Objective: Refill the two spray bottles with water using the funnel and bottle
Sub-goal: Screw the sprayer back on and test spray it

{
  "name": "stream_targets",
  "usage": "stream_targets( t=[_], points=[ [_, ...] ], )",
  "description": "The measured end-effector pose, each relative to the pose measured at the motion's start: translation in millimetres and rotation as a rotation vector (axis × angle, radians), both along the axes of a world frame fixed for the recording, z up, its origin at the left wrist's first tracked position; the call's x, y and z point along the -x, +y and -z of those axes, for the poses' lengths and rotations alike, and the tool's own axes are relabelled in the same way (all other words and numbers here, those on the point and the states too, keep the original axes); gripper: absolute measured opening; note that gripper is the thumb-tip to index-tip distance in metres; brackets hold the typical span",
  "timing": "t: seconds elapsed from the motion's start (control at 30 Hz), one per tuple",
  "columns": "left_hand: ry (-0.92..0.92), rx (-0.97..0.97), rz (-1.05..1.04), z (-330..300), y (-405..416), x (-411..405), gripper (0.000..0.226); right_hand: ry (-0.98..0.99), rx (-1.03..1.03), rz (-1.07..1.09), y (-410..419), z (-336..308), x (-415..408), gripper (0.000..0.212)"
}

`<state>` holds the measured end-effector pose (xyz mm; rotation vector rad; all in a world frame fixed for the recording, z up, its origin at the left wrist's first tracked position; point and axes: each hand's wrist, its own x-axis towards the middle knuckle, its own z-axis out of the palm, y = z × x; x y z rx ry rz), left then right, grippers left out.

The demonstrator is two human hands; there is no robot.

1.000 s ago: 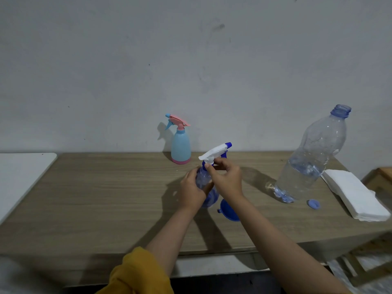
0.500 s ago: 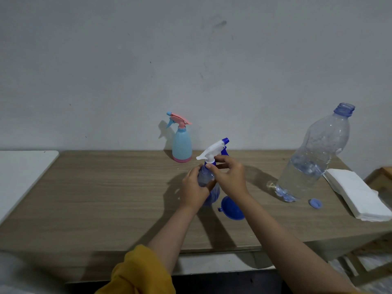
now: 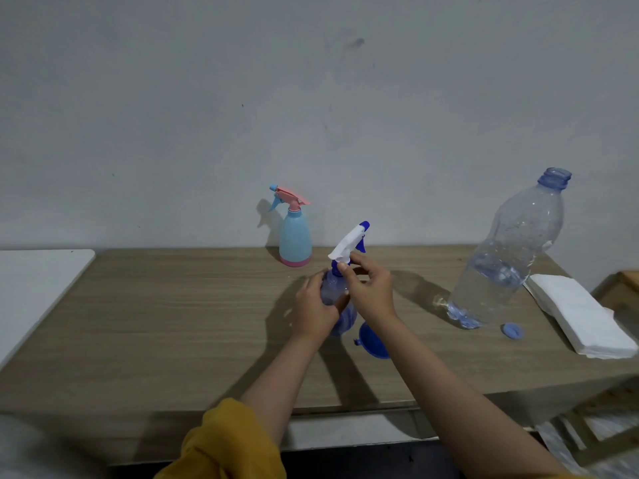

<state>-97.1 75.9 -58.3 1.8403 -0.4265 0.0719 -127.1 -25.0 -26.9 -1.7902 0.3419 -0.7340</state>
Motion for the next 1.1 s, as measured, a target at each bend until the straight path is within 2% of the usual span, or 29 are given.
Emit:
stream_targets(
  t=[0.37,0.67,0.73,0.8,0.93,1.0,1.1],
  points=[
    [-0.022,-0.005,-0.009,-1.7,0.2,1.1,0.051,-0.018,-0.026,0.037,3.9,5.0,1.9,0.031],
    [-0.023,-0.012,-0.024,-0.2,-0.6,0.1,0.053,0.020,-0.149,-0.037,-3.9,-1.3,2.2,0.032],
    [-0.014,-0.010,-0.027,1.5,-0.4,-0.6,0.050,0.028,-0.192,-0.035,-2.6,-5.1,1.1,0.038],
    [-0.002,-0.018,-0.016,1.9,-0.2,-0.3,0.046,0.048,-0.144,-0.043,1.0,-5.4,0.0,0.044],
    [0.014,-0.012,-0.007,0.4,-0.2,-0.2,0.051,0.032,-0.038,-0.063,2.1,-3.1,2.1,0.028],
    [0.015,-0.003,-0.009,0.2,-0.3,0.0,0.050,0.050,-0.091,-0.040,0.0,-4.5,2.5,0.024],
    [0.000,-0.019,-0.028,0.2,-0.6,1.0,0.046,0.039,-0.185,0.009,2.1,-3.5,0.5,0.031]
  ],
)
